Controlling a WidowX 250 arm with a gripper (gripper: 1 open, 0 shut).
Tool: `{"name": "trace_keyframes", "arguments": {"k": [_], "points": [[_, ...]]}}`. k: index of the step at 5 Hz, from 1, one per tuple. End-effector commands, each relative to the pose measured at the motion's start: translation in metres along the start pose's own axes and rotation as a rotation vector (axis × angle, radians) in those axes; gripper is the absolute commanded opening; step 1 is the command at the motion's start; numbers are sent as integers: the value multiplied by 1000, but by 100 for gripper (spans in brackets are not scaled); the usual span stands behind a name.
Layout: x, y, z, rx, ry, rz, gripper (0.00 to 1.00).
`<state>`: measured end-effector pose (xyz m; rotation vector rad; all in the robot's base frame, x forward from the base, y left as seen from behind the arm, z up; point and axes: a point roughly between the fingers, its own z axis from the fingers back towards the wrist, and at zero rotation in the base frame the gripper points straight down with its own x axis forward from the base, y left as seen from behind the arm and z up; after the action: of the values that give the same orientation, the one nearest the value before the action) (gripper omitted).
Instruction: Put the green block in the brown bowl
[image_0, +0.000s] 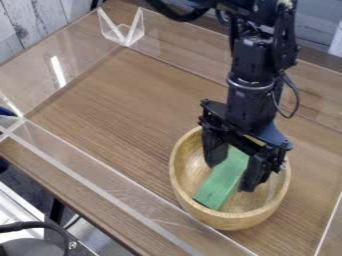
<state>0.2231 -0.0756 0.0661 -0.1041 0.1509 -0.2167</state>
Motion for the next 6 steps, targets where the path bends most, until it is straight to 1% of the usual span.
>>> {"name": "trace_keyframes", "arguments": {"k": [1,3,4,5,6], "points": [[10,0,16,1,-67,7,100],[11,1,17,3,-68,10,100],[11,2,28,4,-92,15,100],[9,3,54,12,-157,20,100],[11,15,87,32,-231,55,100]]}}
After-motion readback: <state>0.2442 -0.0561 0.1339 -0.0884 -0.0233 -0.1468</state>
